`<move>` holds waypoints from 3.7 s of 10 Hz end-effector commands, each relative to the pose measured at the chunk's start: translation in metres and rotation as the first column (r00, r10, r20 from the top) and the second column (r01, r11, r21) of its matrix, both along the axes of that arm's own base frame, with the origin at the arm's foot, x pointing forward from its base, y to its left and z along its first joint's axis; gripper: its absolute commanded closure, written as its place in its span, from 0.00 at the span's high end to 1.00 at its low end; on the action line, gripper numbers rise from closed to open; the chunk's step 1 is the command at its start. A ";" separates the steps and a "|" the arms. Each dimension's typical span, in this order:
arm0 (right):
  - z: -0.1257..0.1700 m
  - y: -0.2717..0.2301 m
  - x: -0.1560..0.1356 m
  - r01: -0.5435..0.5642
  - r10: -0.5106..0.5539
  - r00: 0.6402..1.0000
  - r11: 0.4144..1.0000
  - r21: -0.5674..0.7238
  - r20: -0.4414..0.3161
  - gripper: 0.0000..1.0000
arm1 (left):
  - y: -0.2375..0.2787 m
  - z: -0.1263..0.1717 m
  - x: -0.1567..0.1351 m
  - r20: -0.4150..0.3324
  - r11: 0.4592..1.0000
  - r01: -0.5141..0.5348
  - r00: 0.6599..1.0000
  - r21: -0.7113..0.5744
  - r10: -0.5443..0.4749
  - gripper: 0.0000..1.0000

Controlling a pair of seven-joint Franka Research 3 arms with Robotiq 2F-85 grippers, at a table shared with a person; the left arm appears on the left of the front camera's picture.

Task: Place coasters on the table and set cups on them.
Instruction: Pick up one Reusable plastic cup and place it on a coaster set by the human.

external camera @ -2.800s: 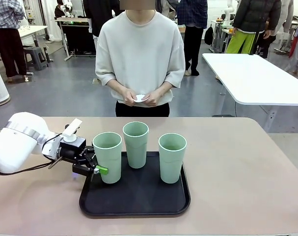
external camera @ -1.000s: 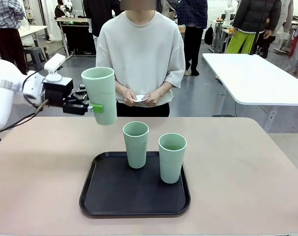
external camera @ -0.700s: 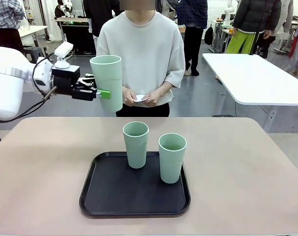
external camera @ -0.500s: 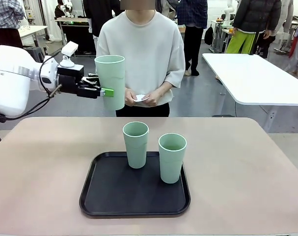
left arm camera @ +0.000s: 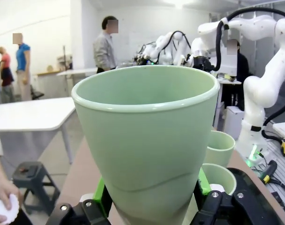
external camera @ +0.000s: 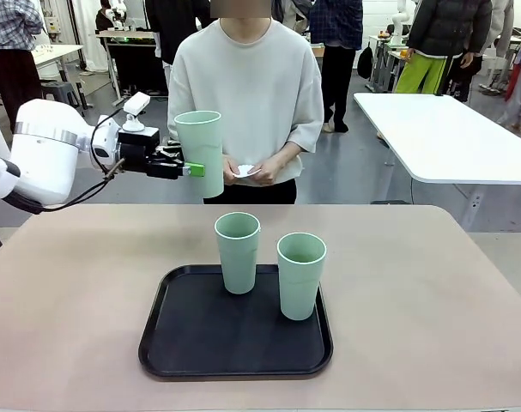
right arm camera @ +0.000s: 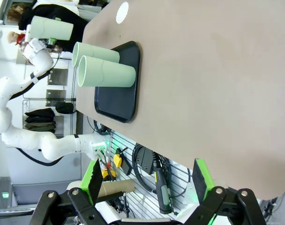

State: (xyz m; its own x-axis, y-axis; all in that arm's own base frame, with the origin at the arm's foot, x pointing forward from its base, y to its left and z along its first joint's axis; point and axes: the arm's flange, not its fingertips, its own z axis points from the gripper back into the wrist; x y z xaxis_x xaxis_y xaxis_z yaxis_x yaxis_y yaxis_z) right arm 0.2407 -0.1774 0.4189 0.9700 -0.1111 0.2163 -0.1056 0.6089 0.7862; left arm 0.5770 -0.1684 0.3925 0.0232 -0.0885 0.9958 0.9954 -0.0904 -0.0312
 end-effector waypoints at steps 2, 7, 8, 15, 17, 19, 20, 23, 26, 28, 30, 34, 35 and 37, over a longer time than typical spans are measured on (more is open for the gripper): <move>-0.001 -0.001 0.001 0.002 -0.002 1.000 1.000 0.019 0.011 1.00 | 0.002 -0.025 0.043 0.013 0.999 0.036 0.999 -0.020 -0.036 0.84; -0.001 -0.001 0.001 0.002 -0.002 1.000 1.000 0.019 0.011 1.00 | -0.022 -0.067 0.074 0.046 1.000 0.018 0.999 0.001 -0.018 0.84; -0.001 -0.001 0.001 0.002 -0.002 1.000 1.000 0.019 0.011 1.00 | -0.026 -0.072 0.079 0.048 1.000 0.029 0.998 0.011 -0.030 0.84; -0.001 -0.001 0.001 0.002 -0.002 1.000 1.000 0.019 0.011 1.00 | -0.025 -0.076 0.071 0.025 1.000 0.014 1.000 -0.005 -0.014 0.84; -0.001 -0.001 0.001 0.002 -0.002 1.000 1.000 0.019 0.011 1.00 | -0.025 -0.076 0.071 0.025 1.000 0.014 1.000 -0.005 -0.014 0.84; -0.001 -0.001 0.001 0.002 -0.002 1.000 1.000 0.019 0.011 1.00 | -0.028 -0.079 0.077 0.036 1.000 0.010 0.999 0.005 -0.010 0.84; -0.001 -0.001 0.001 0.002 -0.002 1.000 1.000 0.019 0.011 1.00 | -0.031 -0.079 0.082 0.061 1.000 0.008 0.998 0.031 -0.009 0.84; -0.001 -0.001 0.001 0.002 -0.002 1.000 1.000 0.019 0.011 1.00 | -0.045 -0.090 0.092 0.085 0.997 0.024 0.996 0.079 -0.031 0.84; -0.001 -0.001 0.001 0.002 -0.002 1.000 1.000 0.019 0.011 1.00 | -0.054 -0.109 0.096 0.122 0.995 0.032 0.992 0.095 -0.044 0.84; -0.001 -0.001 0.001 0.002 -0.002 1.000 1.000 0.019 0.011 1.00 | -0.060 -0.114 0.101 0.150 0.995 0.029 0.988 0.099 -0.044 0.84; -0.001 -0.001 0.001 0.002 -0.002 1.000 1.000 0.019 0.011 1.00 | -0.067 -0.122 0.105 0.153 0.993 0.031 0.987 0.114 -0.048 0.84; -0.001 -0.001 0.001 0.002 -0.002 1.000 1.000 0.019 0.011 1.00 | -0.079 -0.134 0.112 0.126 0.990 0.031 0.991 0.136 -0.049 0.84; -0.001 -0.001 0.001 0.002 -0.002 1.000 1.000 0.019 0.011 1.00 | -0.081 -0.135 0.113 0.119 0.990 0.033 0.992 0.134 -0.049 0.84; -0.001 -0.001 0.001 0.002 -0.002 1.000 1.000 0.019 0.011 1.00 | -0.082 -0.140 0.118 0.102 0.992 0.025 0.994 0.123 -0.038 0.84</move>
